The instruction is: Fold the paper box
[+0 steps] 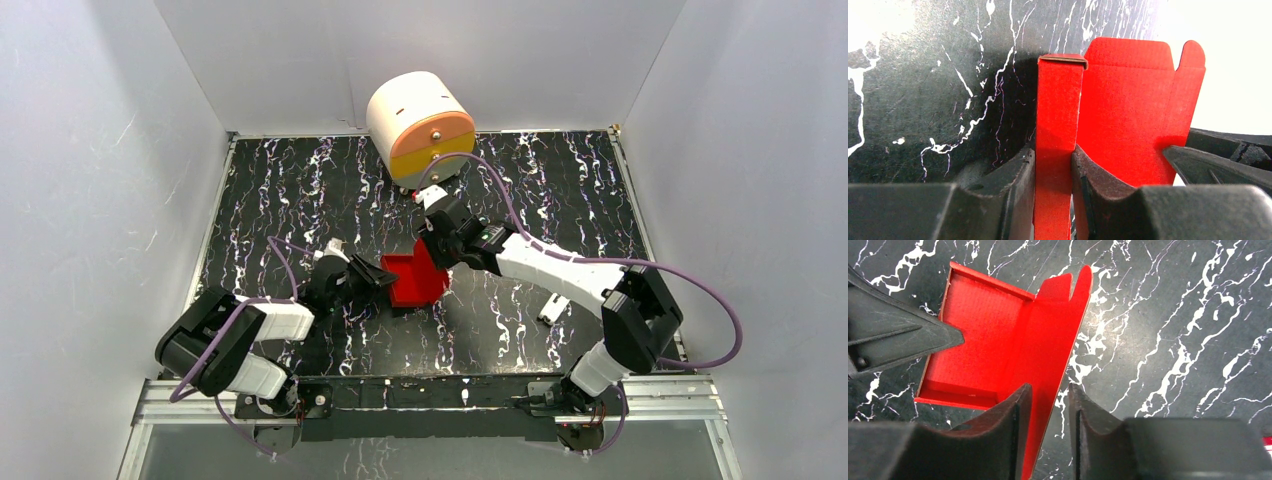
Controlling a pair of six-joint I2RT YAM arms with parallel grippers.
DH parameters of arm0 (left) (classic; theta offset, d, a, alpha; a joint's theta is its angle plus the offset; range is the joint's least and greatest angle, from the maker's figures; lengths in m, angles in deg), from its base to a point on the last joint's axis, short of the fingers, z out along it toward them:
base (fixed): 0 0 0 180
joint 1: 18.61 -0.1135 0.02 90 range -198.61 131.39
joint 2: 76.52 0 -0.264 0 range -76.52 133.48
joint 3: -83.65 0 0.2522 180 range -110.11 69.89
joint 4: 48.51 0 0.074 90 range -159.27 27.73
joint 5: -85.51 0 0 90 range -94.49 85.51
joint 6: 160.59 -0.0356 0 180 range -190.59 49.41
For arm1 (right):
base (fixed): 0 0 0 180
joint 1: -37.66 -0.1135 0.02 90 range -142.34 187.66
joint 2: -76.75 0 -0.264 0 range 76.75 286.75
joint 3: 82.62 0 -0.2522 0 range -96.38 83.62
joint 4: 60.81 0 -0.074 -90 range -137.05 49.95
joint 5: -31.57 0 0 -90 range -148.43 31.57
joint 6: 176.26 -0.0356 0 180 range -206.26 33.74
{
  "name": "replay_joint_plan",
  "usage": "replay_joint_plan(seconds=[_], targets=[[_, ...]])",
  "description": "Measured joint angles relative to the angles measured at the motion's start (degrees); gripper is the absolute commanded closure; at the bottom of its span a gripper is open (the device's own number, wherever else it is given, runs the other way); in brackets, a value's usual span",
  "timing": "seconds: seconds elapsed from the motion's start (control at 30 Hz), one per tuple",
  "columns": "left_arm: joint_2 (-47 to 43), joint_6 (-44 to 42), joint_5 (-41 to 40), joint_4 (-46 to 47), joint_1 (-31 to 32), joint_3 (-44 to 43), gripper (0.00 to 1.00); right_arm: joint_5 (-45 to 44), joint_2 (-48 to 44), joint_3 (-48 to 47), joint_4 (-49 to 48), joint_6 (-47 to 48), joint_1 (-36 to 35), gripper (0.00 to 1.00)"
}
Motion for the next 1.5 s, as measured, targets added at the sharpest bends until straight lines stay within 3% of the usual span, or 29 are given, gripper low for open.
replay_joint_plan(seconds=[0.17,0.27,0.47,0.7,0.87,1.07,1.2,1.4,1.5], targets=[[0.48,0.17,0.02,1.62,0.0,0.5,0.66,2.1,0.74,-0.61,0.28,0.2,0.39,0.91],[0.94,0.04,0.07,2.1,0.0,0.57,0.57,3.78,1.18,-1.99,0.61,1.03,0.61,1.0],[-2.73,-1.99,-0.31,-0.09,-0.98,1.97,0.35,5.11,1.31,-4.7,2.21,6.21,1.46,1.0],[-19.3,-10.43,-5.31,-14.64,-2.64,1.03,0.23,8.94,1.31,-5.55,2.99,17.75,2.16,1.0],[-28.46,-20.5,-8.41,-33.38,-2.97,-8.98,0.2,16.24,2.38,-8.81,6.93,26.27,2.16,1.0],[-32.46,-34.64,-10.54,-50.16,-2.99,-24.09,0.19,25.09,4.26,-11.17,8.22,36.59,2.16,0.96],[-34.18,-41.92,-10.49,-55.87,-2.99,-25.33,0.18,29.0,7.34,-12.57,9.57,42.82,2.14,0.93],[-34.18,-50.4,-10.51,-61.0,-2.99,-25.31,0.16,31.54,13.57,-18.1,11.5,47.06,2.14,0.76],[-34.21,-53.11,-10.34,-61.83,-2.99,-25.29,0.16,31.52,14.29,-18.97,13.16,47.54,2.14,0.75]])
